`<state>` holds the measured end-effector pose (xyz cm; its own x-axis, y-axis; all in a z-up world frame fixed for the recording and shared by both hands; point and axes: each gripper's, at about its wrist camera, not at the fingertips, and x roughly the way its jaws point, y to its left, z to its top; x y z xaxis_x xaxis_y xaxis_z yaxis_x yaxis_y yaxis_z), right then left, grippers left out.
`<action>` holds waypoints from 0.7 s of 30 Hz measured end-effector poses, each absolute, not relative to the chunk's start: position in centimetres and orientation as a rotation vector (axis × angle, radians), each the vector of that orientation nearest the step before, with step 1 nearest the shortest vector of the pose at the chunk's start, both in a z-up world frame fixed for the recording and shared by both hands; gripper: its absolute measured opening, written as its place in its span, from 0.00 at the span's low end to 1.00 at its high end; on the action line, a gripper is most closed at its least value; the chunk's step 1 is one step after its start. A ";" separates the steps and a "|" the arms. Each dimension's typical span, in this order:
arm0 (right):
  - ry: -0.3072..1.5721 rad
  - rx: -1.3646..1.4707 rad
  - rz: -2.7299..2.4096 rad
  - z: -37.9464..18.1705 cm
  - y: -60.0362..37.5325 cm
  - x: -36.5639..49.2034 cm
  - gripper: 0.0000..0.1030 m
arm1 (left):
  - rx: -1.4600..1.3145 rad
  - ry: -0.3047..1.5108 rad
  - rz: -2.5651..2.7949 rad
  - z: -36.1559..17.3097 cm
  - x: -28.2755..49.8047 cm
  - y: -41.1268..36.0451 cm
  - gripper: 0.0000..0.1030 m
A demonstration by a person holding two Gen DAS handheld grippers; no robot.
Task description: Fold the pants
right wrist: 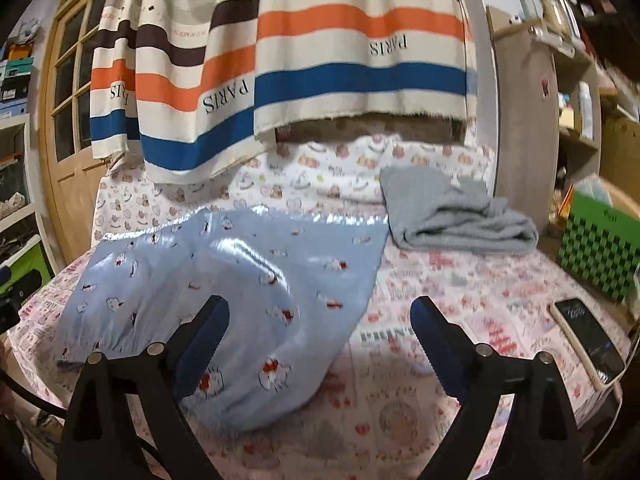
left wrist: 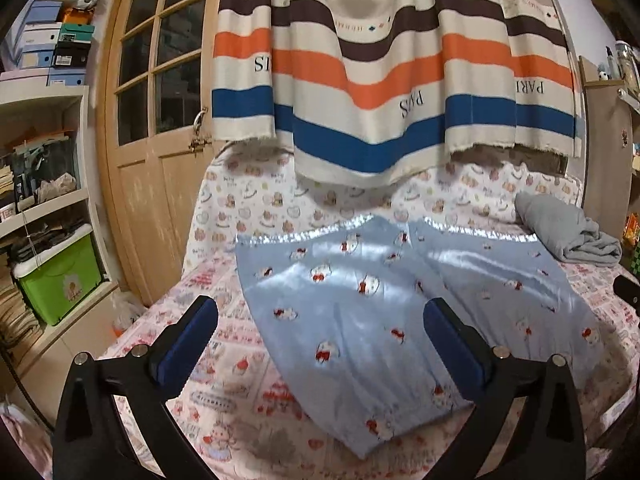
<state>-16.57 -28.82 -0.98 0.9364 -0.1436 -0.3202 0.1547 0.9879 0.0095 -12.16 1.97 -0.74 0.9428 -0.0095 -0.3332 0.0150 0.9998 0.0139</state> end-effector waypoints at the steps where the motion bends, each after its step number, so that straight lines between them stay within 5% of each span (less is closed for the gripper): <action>1: 0.322 0.029 -0.146 -0.8 -28.6 -16.4 0.91 | 0.011 0.336 -0.015 -0.6 -12.1 2.0 0.99; 21: 0.281 -0.002 -0.129 0.1 -26.2 -15.1 0.91 | -0.060 0.307 0.000 -0.3 -11.8 3.7 0.99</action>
